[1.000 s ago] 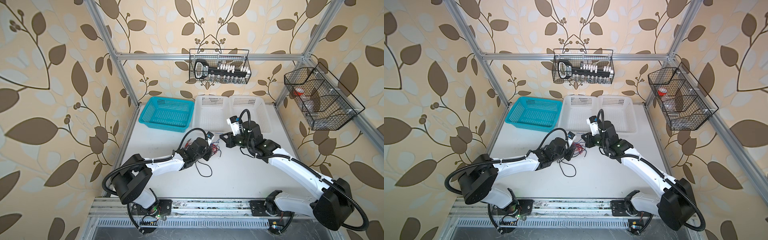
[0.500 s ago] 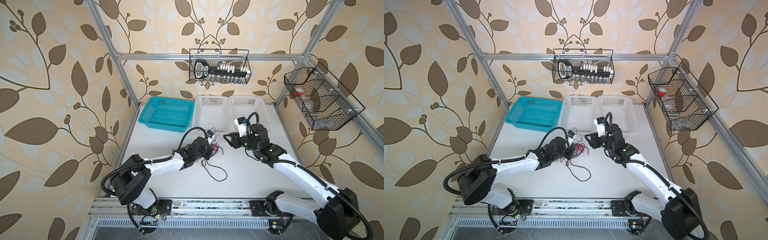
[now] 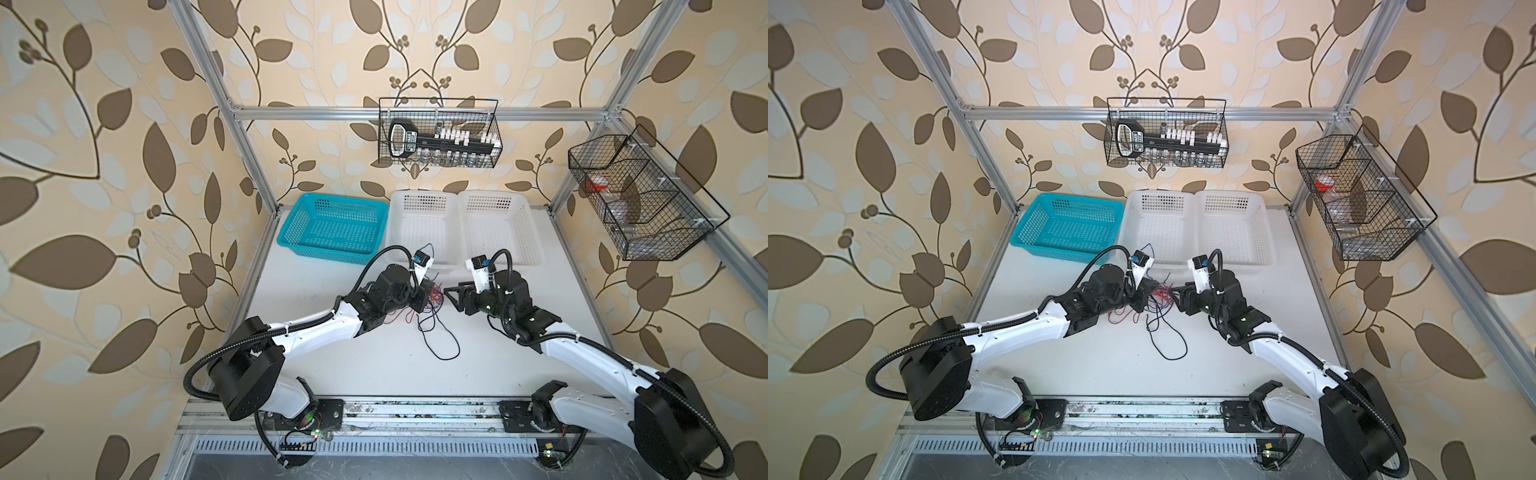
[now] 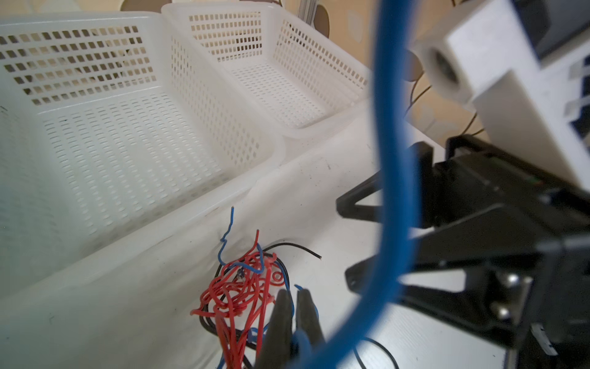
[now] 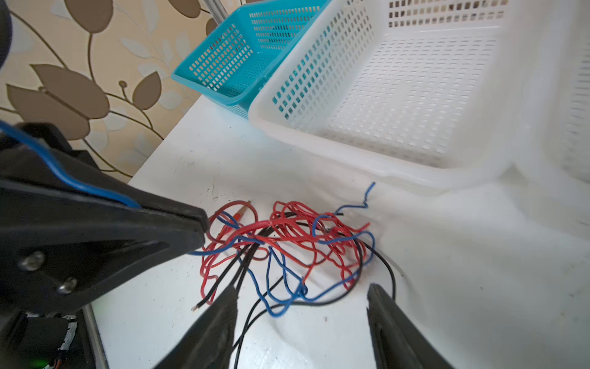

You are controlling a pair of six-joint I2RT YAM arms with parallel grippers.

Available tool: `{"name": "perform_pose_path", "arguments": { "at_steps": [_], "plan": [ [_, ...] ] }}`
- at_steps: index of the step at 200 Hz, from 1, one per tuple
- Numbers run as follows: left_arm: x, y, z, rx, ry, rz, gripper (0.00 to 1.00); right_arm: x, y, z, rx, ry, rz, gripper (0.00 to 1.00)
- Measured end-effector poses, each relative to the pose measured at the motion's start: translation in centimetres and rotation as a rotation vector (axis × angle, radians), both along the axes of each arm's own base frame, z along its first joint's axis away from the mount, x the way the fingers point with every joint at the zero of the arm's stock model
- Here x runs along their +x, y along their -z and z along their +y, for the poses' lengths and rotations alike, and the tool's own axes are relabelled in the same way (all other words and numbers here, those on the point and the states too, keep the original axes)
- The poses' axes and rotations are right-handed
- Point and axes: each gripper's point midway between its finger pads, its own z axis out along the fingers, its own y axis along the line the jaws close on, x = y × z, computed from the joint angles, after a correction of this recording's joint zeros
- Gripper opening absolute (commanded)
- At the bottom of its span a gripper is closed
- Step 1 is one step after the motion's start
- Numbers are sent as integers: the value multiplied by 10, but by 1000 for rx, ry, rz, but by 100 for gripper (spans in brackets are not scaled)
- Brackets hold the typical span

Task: Untangle the cables

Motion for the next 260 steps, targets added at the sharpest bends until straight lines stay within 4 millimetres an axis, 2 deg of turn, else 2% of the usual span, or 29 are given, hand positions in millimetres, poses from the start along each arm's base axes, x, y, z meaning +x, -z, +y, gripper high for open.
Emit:
{"name": "perform_pose_path", "arguments": {
  "at_steps": [34,52,80,115,140,181,234,260],
  "plan": [
    [-3,-12,-7,-32,37,-2,0,8,8,12,1,-25,-16,66],
    [-3,-13,-8,-37,37,0,0,11,14,13,-3,-26,-10,65],
    [-3,-15,-8,-48,34,4,0,12,20,16,-7,-30,-1,58],
    [-1,-21,-10,-72,28,-3,0,13,32,17,-20,-30,28,55],
    [3,-23,-8,-77,16,-8,0,12,33,19,-21,-34,31,54],
    [2,-24,-8,-85,14,0,0,13,35,18,-25,-22,33,37],
    [1,-25,-9,-103,11,18,0,21,57,21,-51,-12,77,30],
    [2,-30,-6,-124,4,25,0,26,56,25,-35,-12,69,15]
  ]
}}
